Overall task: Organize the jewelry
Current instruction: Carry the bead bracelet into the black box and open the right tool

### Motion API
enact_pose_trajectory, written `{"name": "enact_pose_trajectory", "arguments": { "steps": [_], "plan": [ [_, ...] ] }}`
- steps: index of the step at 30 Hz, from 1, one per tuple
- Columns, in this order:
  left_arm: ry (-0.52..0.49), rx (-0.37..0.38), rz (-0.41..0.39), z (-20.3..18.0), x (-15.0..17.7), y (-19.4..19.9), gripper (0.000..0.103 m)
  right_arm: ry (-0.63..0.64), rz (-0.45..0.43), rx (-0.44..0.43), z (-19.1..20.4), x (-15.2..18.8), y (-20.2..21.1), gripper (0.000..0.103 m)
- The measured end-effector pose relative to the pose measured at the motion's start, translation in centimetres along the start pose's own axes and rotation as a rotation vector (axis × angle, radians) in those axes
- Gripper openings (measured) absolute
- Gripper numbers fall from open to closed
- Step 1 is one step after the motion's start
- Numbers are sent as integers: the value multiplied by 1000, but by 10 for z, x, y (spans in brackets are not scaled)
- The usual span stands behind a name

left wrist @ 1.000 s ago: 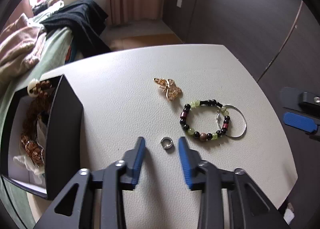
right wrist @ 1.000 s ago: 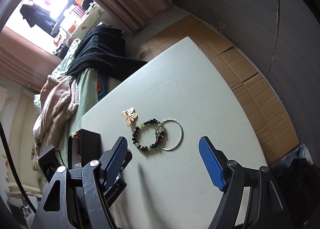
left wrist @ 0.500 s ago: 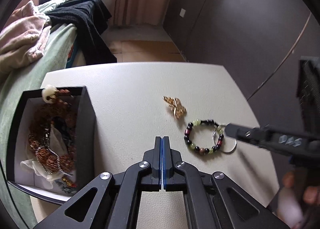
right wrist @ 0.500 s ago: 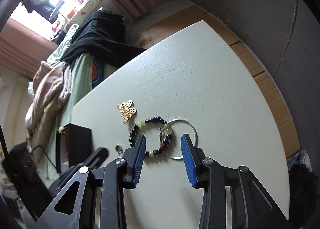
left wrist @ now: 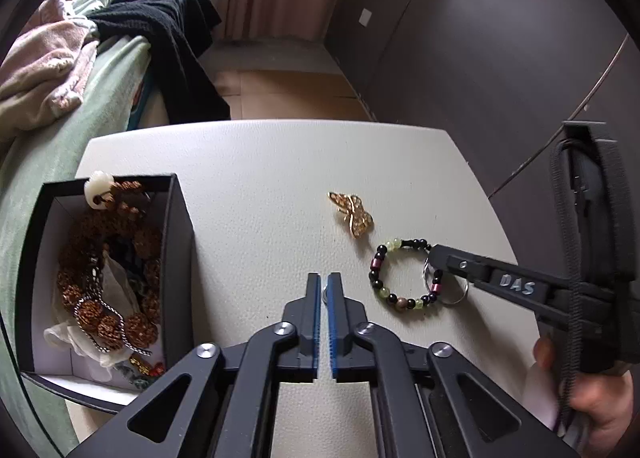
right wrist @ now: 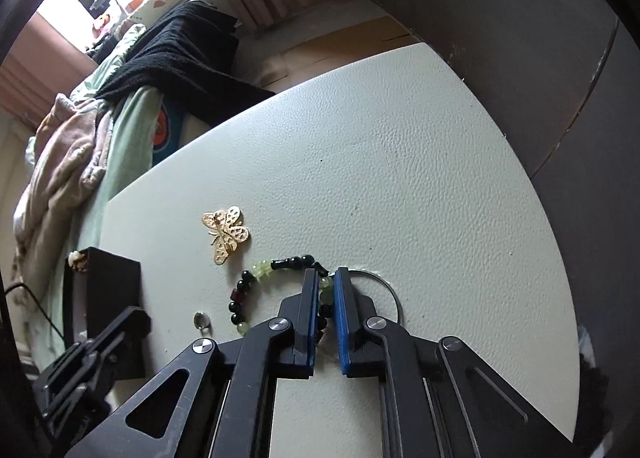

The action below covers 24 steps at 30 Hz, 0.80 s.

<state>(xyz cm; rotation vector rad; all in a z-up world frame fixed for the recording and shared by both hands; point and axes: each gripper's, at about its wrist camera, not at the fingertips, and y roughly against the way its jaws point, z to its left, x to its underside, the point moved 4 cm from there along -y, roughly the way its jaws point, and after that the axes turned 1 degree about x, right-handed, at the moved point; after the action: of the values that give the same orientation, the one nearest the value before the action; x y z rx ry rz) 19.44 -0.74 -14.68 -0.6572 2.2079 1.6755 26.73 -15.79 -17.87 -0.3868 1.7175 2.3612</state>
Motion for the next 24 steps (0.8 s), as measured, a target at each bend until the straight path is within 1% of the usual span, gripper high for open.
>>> {"name": "enact_pose_trajectory", "arguments": {
  "steps": [2, 3, 4, 5, 9, 14, 18, 20, 21, 22, 23, 24],
  "plan": [
    [-6, 2, 6, -3, 1, -2, 21, -12, 6, -28, -3, 1, 2, 9],
    [-6, 1, 3, -4, 1, -2, 37, -19, 6, -39, -5, 1, 4, 9],
    [-5, 0, -3, -4, 1, -1, 44, -27, 3, -54, -7, 2, 7, 9],
    [-10, 7, -14, -7, 1, -1, 45, -32, -2, -65, -9, 2, 11, 9],
    [-49, -13, -22, -16, 5, -5, 46, -54, -31, -115, -14, 3, 30, 9],
    [-122, -86, -17, -24, 11, -16, 46, -73, -69, -148, -20, 5, 53, 9],
    [-152, -125, -22, -24, 14, -24, 46, -68, -94, -161, -22, 4, 67, 9],
    [-158, -132, -18, -24, 15, -28, 41, -67, -95, -169, -19, 3, 69, 9],
    [-159, -141, -10, -23, 16, -30, 35, -64, -98, -168, -19, 3, 71, 9],
    [-169, -157, -25, -24, 15, -30, 27, -60, -101, -165, -18, 3, 72, 9],
    [-174, -169, -23, -24, 16, -30, 24, -57, -103, -163, -18, 3, 72, 9],
    [-171, -165, -23, -23, 16, -30, 20, -57, -103, -166, -18, 3, 73, 9]
  ]
}}
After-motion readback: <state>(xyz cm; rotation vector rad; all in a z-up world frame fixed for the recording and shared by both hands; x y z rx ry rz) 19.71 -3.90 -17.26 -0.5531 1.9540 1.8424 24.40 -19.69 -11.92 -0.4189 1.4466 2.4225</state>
